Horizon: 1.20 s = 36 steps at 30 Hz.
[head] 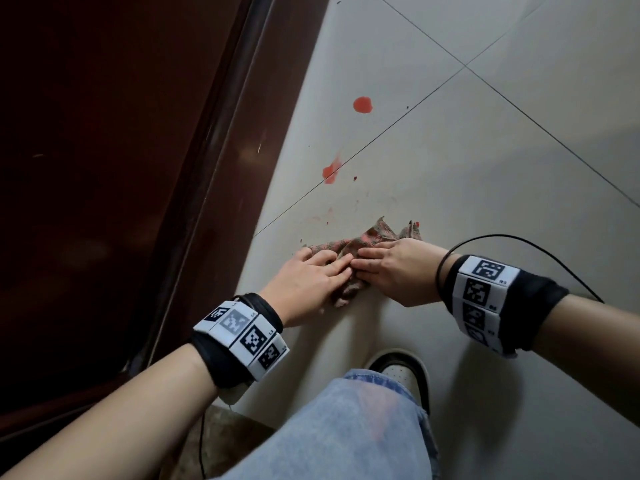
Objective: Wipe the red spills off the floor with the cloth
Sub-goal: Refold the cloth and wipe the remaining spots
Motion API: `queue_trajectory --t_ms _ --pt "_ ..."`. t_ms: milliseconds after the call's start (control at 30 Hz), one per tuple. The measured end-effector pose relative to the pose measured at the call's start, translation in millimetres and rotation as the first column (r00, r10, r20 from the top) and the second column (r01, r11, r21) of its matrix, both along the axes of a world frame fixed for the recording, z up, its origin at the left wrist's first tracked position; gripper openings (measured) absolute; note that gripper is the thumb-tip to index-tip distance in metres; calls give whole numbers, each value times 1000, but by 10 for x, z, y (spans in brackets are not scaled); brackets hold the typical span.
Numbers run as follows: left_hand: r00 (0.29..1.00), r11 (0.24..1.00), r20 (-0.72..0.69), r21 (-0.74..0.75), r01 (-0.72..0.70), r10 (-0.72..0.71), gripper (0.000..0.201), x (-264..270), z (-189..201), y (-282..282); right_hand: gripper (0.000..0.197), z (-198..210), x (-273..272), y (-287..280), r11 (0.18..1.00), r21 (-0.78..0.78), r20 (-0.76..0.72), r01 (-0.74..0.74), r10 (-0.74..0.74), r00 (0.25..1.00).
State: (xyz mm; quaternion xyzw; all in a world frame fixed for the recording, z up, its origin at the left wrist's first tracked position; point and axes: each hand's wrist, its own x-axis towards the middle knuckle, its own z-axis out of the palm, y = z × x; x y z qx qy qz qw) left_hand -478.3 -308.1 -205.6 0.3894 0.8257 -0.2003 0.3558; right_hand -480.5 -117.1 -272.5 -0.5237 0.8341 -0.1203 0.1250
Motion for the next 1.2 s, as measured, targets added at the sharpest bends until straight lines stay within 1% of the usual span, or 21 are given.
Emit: queue_trajectory --t_ms 67,167,267,367,433,533,600,633,700,733,767,800,833,867,900,933,1000,1067,1100,1167,1200 --pt "998 999 -63 -24 -31 29 79 -55 9 42 46 12 -31 29 1000 -18 -43 7 -8 999" --pt "990 998 -131 -3 -58 57 76 -150 -27 81 47 24 -148 96 1000 2 -45 25 -25 999" --pt "980 999 -196 -26 -47 41 73 -287 -70 138 29 69 -272 114 996 52 -49 72 -70 996" --pt "968 999 -246 -16 -50 45 69 -441 -118 155 34 113 -396 102 990 69 -49 124 -121 992" --pt "965 998 -258 -4 -55 52 65 -528 -123 162 20 100 -461 116 989 47 -114 142 -136 984" --pt "963 996 -259 53 -67 78 60 -644 -146 145 42 41 -571 163 975 -40 -160 221 -224 961" --pt "954 993 -279 68 -93 108 60 -695 -184 171 40 115 -667 173 951 1 -96 308 -306 947" --pt "949 991 -290 84 -104 124 60 -726 -181 210 39 127 -708 185 943 61 -74 328 -323 943" --pt "948 988 -287 112 -109 137 63 -815 -196 279 43 194 -769 223 925 218 -35 310 -310 950" --pt "945 981 -295 171 -92 140 64 -857 -193 307 44 227 -798 235 912 244 -11 330 -338 941" --pt "939 963 -304 258 -80 160 63 -905 -191 327 44 245 -826 238 902 244 11 357 -371 929" --pt "928 919 -280 371 -132 246 59 -947 -191 319 44 247 -859 250 890 231 41 393 -413 910" --pt "907 830 -198 508 -230 372 58 -987 -204 294 42 255 -890 279 872 210 77 441 -465 882" --pt "869 734 -79 575 -361 489 60 -1012 -182 281 40 268 -911 316 858 170 115 485 -506 855" --pt "821 661 5 591 -463 571 62 -1024 -155 277 36 284 -921 355 839 97 135 535 -544 829" --pt "773 613 38 585 -530 633 62 -1038 -113 289 32 319 -920 391 804 -6 148 595 -588 795" --pt "695 539 37 602 -589 718 58 -1078 -68 297 30 421 -922 419 703 -155 210 694 -663 718" --pt "651 493 40 618 -612 758 52 -1126 -2 326 35 515 -952 430 601 -215 312 770 -704 637" --pt "648 488 44 619 -615 760 50 -1153 37 344 37 554 -976 411 563 -210 366 800 -713 598" --pt "675 511 51 611 -604 736 47 -1204 118 388 32 574 -1049 353 534 -174 377 827 -740 557" --pt "695 530 50 608 -591 718 45 -1215 172 419 31 565 -1074 320 552 -129 335 824 -758 560"
